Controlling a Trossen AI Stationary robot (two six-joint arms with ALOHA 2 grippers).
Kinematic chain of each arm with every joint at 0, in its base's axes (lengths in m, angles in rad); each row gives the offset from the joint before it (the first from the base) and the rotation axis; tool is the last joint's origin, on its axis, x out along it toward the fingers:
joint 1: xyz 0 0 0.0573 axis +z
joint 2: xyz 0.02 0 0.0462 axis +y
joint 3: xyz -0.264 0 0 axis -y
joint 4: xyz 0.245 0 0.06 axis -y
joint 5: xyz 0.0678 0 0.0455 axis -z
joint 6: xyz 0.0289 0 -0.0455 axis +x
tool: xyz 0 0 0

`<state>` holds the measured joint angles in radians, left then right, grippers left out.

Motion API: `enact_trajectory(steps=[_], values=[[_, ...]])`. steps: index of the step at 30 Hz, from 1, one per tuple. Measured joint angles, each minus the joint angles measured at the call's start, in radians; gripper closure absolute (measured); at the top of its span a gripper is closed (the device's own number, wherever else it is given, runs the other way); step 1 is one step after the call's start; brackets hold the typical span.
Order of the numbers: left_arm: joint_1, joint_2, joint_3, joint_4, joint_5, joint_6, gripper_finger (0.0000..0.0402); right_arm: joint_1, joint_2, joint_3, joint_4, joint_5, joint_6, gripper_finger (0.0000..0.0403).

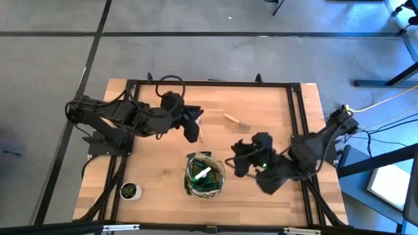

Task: Pick & Place Garden tools in Gardening bag
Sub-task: Put the green fruit pruner into the gardening bag

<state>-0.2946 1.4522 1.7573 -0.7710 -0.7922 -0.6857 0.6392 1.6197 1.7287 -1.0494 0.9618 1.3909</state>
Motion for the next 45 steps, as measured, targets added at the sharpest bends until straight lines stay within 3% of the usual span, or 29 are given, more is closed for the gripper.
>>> enact_trajectory(steps=[7,26,45], values=[[-0.038,0.009,0.0,-0.011,-0.021,-0.011,0.0325,-0.012,0.102,0.0,-0.142,-0.027,0.185,0.0337],[-0.064,0.013,0.0,-0.02,0.0,-0.027,0.0325,-0.108,0.267,0.0,-0.129,-0.083,0.24,0.0337],[-0.085,0.013,0.0,-0.139,0.001,-0.117,0.0325,-0.136,0.313,0.001,0.014,-0.053,0.069,0.0337]])
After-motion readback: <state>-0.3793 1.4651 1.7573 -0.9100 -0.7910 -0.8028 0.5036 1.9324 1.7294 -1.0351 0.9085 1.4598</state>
